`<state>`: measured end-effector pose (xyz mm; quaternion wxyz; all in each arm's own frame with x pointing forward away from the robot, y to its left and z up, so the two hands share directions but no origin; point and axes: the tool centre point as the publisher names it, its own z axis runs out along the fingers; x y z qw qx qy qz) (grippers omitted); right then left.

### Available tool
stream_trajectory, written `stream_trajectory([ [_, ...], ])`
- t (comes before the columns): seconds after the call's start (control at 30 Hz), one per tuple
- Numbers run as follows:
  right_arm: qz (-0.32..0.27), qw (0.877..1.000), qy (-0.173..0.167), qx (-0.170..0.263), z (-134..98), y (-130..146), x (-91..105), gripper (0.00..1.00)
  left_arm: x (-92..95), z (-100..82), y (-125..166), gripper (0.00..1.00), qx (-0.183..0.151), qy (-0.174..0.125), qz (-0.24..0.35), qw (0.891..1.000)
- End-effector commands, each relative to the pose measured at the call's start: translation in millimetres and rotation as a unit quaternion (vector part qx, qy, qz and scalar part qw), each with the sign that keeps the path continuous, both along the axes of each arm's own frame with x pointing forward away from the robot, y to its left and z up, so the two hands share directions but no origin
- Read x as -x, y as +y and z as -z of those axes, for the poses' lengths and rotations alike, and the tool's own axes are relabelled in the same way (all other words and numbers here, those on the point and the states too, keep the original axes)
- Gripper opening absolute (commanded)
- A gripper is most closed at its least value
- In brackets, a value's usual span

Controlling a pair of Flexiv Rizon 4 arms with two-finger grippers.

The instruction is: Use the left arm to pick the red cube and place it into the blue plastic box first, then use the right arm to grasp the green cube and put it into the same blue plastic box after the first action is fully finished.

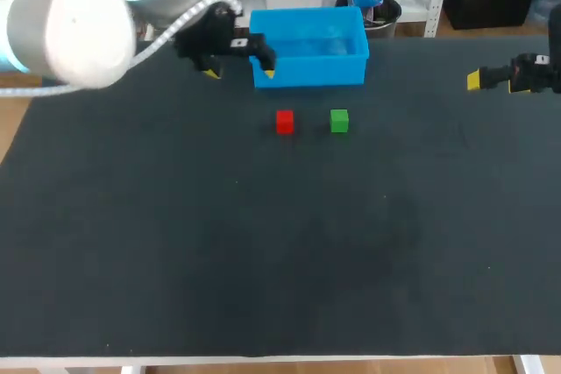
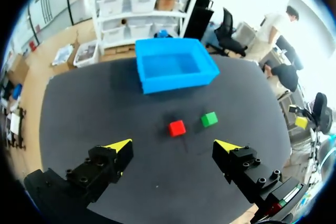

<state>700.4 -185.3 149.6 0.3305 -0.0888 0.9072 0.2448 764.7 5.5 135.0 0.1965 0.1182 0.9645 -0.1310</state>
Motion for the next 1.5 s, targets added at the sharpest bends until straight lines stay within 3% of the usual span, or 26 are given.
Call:
stream_trajectory([
  [0.03,0.0,1.0,0.0,0.0,0.2,-0.1,-0.2,1.0,-33.8,6.5,-28.9,1.0,-0.059,0.049,-0.012,0.997],
  [0.27,0.0,1.0,0.0,0.0,0.2,-0.1,-0.2,1.0,-43.6,13.0,-38.0,1.0,-0.12,0.079,-0.042,0.989],
  [0.7,0.0,1.0,0.0,0.0,0.2,-0.1,-0.2,1.0,-44.5,21.0,-40.0,1.0,-0.125,0.087,-0.073,0.986],
  [1.2,0.0,1.0,0.0,0.0,0.2,-0.1,-0.2,1.0,-42.8,48.6,-52.1,1.0,-0.102,0.082,-0.071,0.989],
  [1.5,0.0,1.0,0.0,0.0,0.2,-0.1,-0.2,1.0,-40.6,65.8,-53.3,1.0,-0.11,0.077,-0.101,0.986],
])
